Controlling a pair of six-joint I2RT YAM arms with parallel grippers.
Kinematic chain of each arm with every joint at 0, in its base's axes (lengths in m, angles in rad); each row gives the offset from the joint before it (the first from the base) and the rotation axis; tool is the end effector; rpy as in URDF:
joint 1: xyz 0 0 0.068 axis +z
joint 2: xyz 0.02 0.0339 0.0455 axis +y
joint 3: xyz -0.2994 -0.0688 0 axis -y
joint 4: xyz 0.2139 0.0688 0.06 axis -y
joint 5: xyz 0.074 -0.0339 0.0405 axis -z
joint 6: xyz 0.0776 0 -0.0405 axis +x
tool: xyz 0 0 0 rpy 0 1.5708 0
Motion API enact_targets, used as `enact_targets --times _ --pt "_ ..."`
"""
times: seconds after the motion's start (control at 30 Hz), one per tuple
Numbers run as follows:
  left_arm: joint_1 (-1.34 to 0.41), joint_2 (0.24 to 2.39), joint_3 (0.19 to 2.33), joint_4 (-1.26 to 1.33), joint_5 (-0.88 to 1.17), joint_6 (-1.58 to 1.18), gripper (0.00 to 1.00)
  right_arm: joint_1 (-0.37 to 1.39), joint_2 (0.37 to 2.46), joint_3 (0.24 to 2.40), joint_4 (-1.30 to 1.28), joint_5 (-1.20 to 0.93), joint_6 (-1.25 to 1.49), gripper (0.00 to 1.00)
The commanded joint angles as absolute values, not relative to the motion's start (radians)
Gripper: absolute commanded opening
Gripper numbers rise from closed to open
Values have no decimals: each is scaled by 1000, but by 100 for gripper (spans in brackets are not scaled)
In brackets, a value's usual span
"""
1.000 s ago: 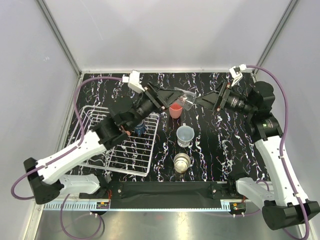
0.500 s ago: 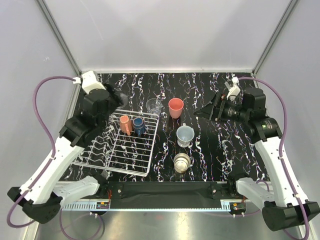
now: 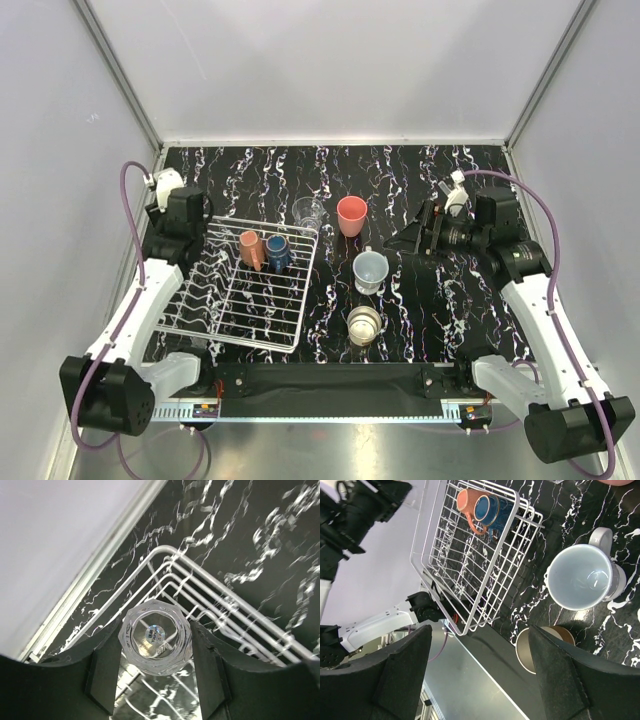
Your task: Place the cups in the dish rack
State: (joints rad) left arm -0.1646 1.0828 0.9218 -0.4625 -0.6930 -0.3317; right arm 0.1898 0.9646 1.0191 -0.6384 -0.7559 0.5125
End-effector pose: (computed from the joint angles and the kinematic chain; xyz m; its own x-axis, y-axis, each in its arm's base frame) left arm 0.2142 0.0147 0.3248 -0.4190 -0.1844 -0.8891 -0.5521 0.8291 0.0883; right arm 0.1555 0.0841 0.3592 -0.8147 0.2068 -0.5417 -0.3440 0.5797 0.7387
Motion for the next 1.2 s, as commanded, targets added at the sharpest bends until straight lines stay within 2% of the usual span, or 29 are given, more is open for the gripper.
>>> enact_targets --times 0.0,0.23,0.53,1.17 --pt "-80 1039 879 -258 -469 -187 0 193 939 1006 -592 -810 503 85" --pt "53 1022 804 -227 -244 -89 0 193 928 971 -568 -842 502 85" --pt "121 1029 703 -88 -121 112 0 193 923 940 -568 -859 483 84" --pt "206 1158 578 169 28 176 0 192 925 925 -560 -871 482 85"
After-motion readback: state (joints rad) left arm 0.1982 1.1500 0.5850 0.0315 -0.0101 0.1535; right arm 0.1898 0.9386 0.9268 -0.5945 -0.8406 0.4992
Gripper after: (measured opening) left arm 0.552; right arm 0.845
